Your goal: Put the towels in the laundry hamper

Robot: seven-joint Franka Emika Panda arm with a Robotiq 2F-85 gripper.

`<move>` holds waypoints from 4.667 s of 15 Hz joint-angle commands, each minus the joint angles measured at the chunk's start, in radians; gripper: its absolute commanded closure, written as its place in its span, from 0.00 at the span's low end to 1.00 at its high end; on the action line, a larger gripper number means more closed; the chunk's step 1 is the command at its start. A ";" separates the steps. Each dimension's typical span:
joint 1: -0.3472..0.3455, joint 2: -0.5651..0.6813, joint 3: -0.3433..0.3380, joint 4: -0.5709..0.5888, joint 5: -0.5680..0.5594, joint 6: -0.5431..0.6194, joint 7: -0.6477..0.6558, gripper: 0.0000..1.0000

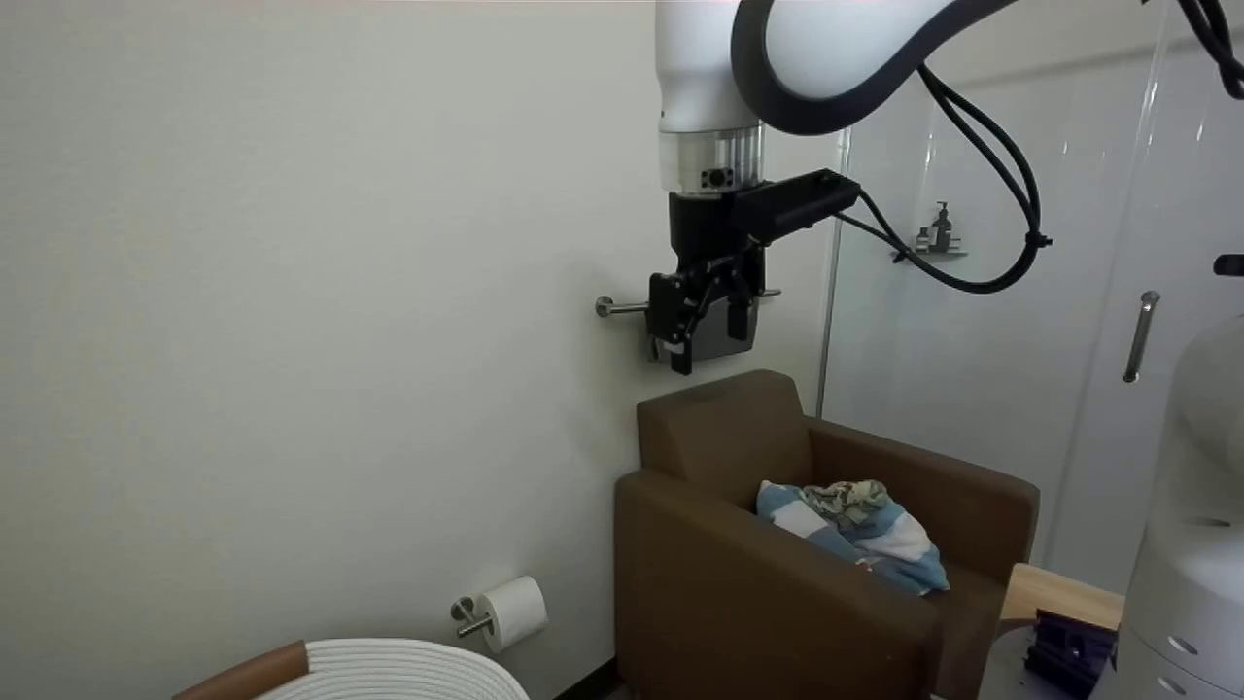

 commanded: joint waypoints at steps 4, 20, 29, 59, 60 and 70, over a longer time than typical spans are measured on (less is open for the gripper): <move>0.029 0.005 -0.025 0.002 -0.015 -0.004 0.012 0.00; -0.198 -0.023 -0.415 -0.258 -0.226 0.392 -0.234 0.00; -0.350 0.128 -0.523 -0.237 -0.225 0.527 -0.307 0.00; -0.434 0.804 -0.772 0.300 -0.201 0.723 -0.145 0.00; -0.434 0.804 -0.773 0.300 -0.201 0.723 -0.145 0.00; -0.486 1.246 -0.794 0.747 0.037 0.659 -0.125 0.00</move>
